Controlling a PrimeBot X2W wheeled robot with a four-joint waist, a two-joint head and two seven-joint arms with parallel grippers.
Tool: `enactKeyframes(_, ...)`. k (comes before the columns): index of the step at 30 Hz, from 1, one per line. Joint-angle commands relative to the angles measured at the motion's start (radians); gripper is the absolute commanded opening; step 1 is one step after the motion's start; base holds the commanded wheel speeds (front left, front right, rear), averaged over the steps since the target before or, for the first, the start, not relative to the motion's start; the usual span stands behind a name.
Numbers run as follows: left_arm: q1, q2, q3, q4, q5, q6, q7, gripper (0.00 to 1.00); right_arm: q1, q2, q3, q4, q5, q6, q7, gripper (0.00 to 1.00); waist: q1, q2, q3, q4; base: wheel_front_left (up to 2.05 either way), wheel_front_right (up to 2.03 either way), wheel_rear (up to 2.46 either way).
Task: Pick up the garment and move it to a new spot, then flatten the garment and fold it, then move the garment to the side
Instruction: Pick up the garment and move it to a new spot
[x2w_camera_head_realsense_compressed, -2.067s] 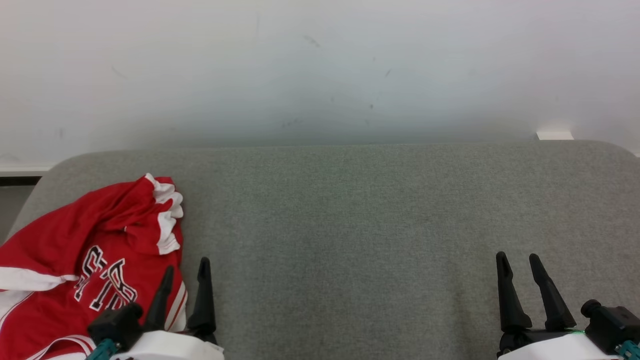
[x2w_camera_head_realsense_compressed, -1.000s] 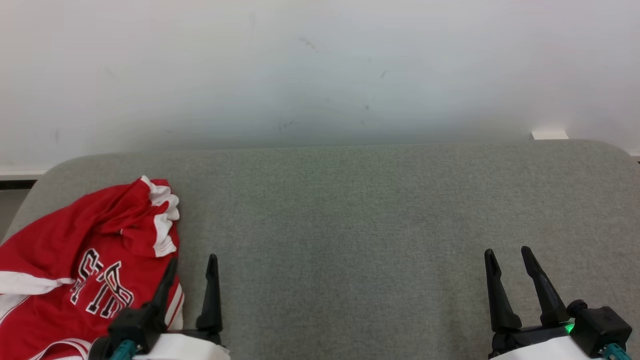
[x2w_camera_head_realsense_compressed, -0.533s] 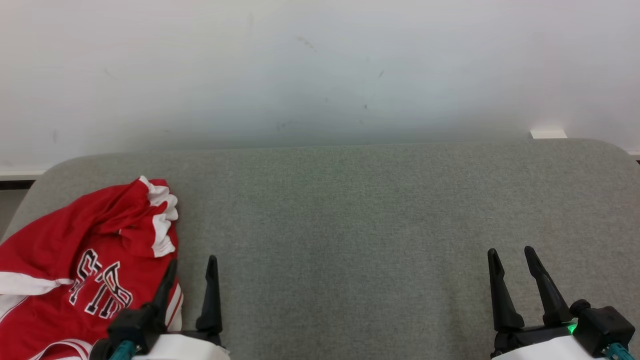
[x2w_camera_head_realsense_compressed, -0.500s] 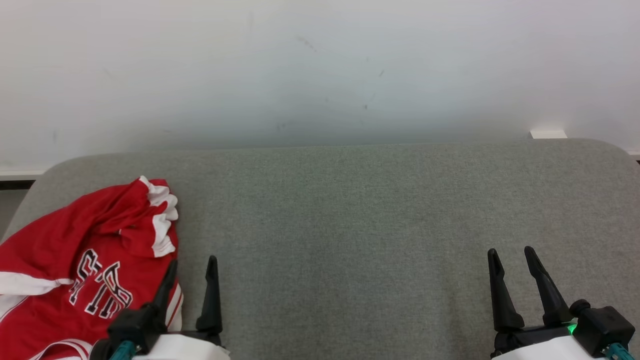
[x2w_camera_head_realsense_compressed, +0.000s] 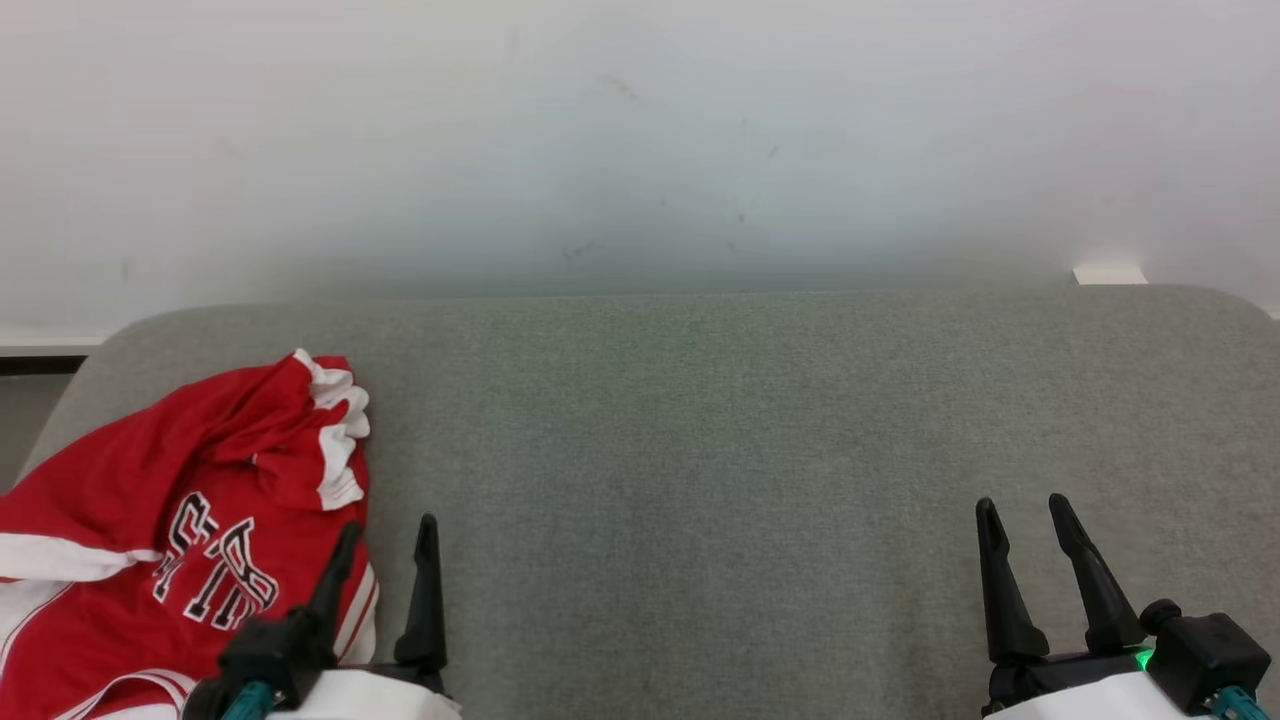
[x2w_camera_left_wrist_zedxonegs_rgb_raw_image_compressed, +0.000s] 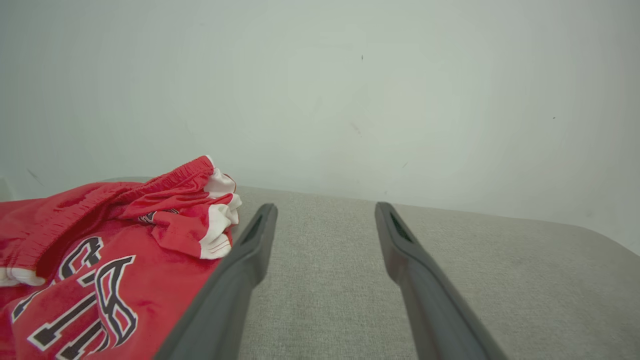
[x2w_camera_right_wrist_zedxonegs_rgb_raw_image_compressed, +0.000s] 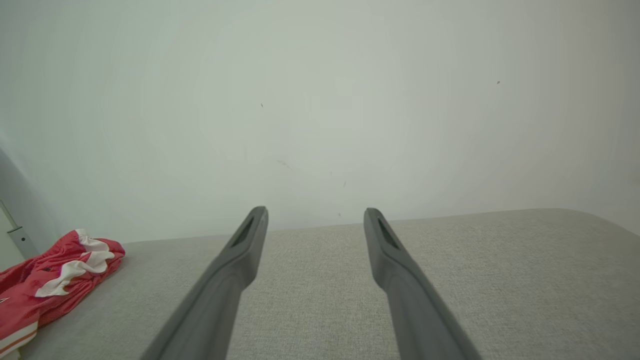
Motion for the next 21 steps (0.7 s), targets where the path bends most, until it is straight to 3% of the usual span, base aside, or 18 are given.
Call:
enactKeyframes(1, -0.007, 0.006, 0.003, 0.005, 0.008, -0.003, -0.002, 1.00, 0.006, -0.006, 0.000, -0.002, 0.003, -0.002, 0.000, 1.00, 0.0000, 0.0000, 0.000, 0.010, 0.00, 0.00, 0.00)
enactKeyframes(10, -0.007, 0.006, 0.018, 0.021, 0.018, 0.002, -0.001, 1.00, 0.014, -0.006, 0.014, -0.002, 0.018, -0.002, 0.000, 1.00, 0.0000, 0.0000, 0.002, 0.097, 0.00, 0.00, 0.00)
enactKeyframes(21, -0.008, 0.006, 0.026, 0.042, 0.007, 0.001, -0.001, 1.00, 0.019, -0.005, 0.034, 0.001, 0.034, -0.002, 0.000, 1.00, 0.0000, 0.0000, 0.008, 0.306, 0.00, 0.00, 0.00)
